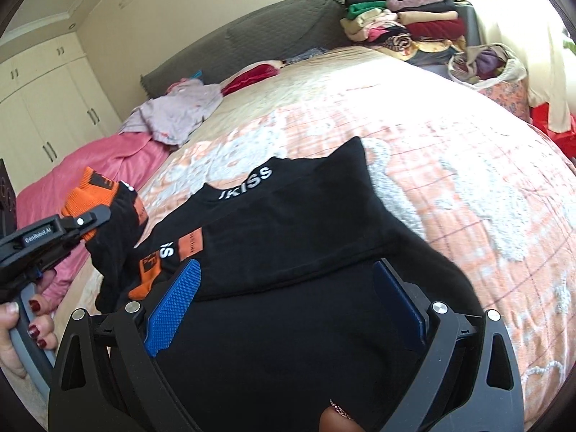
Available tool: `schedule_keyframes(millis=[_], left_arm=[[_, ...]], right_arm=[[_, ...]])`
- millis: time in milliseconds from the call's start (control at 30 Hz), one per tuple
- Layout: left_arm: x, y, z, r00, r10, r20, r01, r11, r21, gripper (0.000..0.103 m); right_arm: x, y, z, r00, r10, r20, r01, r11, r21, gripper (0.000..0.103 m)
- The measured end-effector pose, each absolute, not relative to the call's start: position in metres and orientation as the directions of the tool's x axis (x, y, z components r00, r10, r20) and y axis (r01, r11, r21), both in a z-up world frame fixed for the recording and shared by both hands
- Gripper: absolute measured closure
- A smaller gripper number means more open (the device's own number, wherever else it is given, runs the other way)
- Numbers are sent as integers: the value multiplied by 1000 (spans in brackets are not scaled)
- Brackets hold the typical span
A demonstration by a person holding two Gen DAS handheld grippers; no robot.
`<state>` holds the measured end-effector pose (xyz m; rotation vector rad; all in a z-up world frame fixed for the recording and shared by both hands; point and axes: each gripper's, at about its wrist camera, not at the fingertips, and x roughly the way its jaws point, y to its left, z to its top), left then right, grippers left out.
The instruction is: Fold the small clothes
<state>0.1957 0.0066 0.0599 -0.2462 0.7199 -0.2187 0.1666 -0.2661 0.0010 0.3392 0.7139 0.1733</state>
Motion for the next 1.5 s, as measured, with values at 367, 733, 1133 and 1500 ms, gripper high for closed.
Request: schedule_keyframes(millis=[367, 733, 1133, 1500], left_arm=[[217, -37, 21, 627, -372, -684, 193, 925, -326, 99], [215, -43, 6, 545, -484, -685, 280, 875, -395, 58], [207, 50, 20, 691, -247, -679, 55, 955, -292, 51], [195, 104, 24, 733, -186, -655, -58, 942, -332, 51]], right_arm=[[169, -295, 2, 757, 222, -615, 17, 934, 358, 8], [205, -279, 4, 716, 237, -656, -56, 957, 285, 8], [266, -194, -51, 512, 308, -802, -211, 950, 230, 31], [262, -181, -22, 590, 362, -721, -330, 924, 194, 93]])
